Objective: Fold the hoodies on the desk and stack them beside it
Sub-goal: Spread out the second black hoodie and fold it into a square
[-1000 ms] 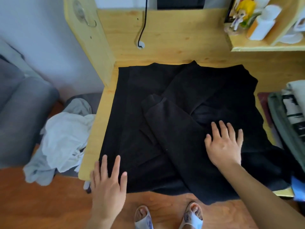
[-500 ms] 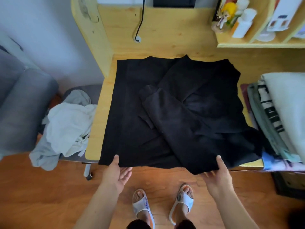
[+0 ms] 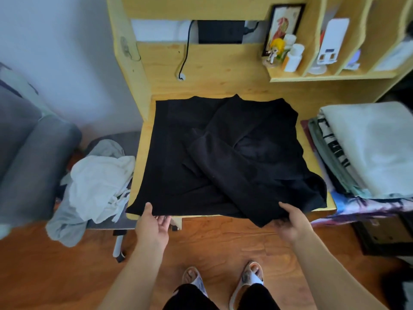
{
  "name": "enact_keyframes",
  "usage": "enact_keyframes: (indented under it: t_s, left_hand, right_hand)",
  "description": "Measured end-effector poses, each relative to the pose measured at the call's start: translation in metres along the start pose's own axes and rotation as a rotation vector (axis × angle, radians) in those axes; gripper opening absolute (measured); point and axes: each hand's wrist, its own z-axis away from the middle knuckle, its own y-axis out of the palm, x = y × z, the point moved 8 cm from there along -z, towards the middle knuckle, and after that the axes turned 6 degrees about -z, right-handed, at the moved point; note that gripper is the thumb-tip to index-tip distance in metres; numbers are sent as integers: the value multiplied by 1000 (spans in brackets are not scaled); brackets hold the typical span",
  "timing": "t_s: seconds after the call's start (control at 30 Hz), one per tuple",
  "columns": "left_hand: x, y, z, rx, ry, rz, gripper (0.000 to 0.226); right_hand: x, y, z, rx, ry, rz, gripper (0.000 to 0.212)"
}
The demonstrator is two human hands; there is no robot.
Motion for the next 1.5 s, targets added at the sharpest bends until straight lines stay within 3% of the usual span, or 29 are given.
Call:
enact_keyframes:
  t_s: [0.17,0.33,0.47,0.63,0.87,1.03,1.27,1.37,1.43,1.5]
  left_hand:
    - [-1,-20,16,-33,55,35,38]
    - [26,-52,41,-100,35,65,13]
    - [50,-77,60,-109,17,135,32]
    - [55,-84,86,-126,49,255,28]
    - [5,-39,123,-62,123,406,14]
    - [-47,30,117,-36,121,360,22]
    - [-132,182,20,63,117,123,31]
    - [-145,236,-28,113,169,-31,29]
    - [-142,263,-49,181,318,-303,21]
    - [-120,275,-54,216,546,-776,30]
  right_hand:
    - [18,-8,42,78,-87,-116,41]
    - [9,-48,64,25,-28,-113,39]
    - [2,-81,77,-2,-3,-73,38]
    - [11,-93,100,21,-15,-10,30]
    - [70,-37,130,107,-151,-36,27]
    - [120,43,118,163,-134,3,31]
    - [183,182,51,-21,-162,150,38]
    - [194,224,12,-8,-212,212,42]
    - [190,241,-18,39,-291,404,49]
    - [173,241,-50,37,-449,843,54]
